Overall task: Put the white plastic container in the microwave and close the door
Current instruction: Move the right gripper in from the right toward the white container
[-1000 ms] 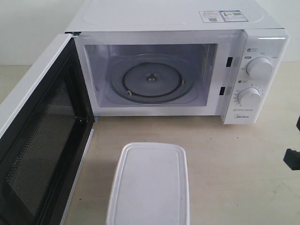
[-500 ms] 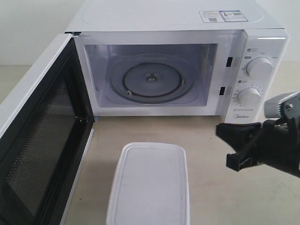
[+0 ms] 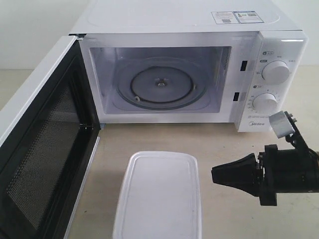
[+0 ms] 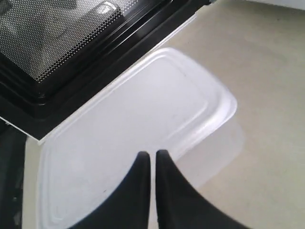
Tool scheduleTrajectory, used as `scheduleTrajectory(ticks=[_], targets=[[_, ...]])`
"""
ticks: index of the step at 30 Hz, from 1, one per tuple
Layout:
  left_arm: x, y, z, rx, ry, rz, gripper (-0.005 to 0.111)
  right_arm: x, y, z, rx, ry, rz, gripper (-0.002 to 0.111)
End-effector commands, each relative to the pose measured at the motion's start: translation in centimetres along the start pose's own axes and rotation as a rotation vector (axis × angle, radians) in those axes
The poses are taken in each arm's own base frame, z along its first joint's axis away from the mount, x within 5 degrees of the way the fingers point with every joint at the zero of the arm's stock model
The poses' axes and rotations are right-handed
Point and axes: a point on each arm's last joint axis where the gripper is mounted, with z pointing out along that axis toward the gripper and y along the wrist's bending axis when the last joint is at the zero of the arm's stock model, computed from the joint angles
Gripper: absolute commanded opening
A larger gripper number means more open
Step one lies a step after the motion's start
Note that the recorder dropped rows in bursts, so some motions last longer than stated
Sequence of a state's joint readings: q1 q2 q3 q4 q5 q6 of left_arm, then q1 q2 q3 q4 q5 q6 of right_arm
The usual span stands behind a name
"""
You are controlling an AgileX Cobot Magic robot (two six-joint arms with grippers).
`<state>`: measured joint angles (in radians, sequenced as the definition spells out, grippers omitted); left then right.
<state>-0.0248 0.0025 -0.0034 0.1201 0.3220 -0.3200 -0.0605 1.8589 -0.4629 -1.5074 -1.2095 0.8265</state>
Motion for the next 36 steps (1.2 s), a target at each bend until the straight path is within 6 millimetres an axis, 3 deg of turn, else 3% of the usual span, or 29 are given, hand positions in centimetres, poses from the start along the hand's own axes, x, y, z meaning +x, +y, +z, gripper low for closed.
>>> scheduleTrajectory(ticks=[1,3,8,17,20,23,26,29,33,36], targets=[[0.0,0.0,0.0,0.001,-0.005,0.0,0.004,0.0,0.1,-0.2,-0.018,0.009,0.27,0.0],[0.0,0.0,0.0,0.001,-0.005,0.0,0.004,0.0,0.0,-0.2,-0.014,0.005,0.456,0.0],[0.0,0.0,0.0,0.001,-0.005,0.0,0.004,0.0,-0.2,-0.2,0.009,0.004,0.686,0.0],[0.0,0.0,0.0,0.001,-0.005,0.0,0.004,0.4,0.1,-0.2,-0.001,0.047,0.735,0.003],[0.0,0.0,0.0,0.001,-0.005,0.0,0.004,0.5,0.1,-0.2,0.005,0.057,0.796,0.017],[0.0,0.0,0.0,0.001,-0.005,0.0,0.004,0.5,0.1,-0.2,0.002,0.059,0.834,0.044],[0.0,0.0,0.0,0.001,-0.005,0.0,0.004,0.5,0.0,-0.2,0.012,0.062,0.859,0.064],[0.0,0.0,0.0,0.001,-0.005,0.0,0.004,0.6,0.2,0.2,0.015,0.082,0.869,0.06],[0.0,0.0,0.0,0.001,-0.005,0.0,0.004,0.7,0.9,2.0,0.035,0.12,0.857,0.046],[0.0,0.0,0.0,0.001,-0.005,0.0,0.004,0.5,1.0,3.0,0.066,0.102,0.86,0.046]])
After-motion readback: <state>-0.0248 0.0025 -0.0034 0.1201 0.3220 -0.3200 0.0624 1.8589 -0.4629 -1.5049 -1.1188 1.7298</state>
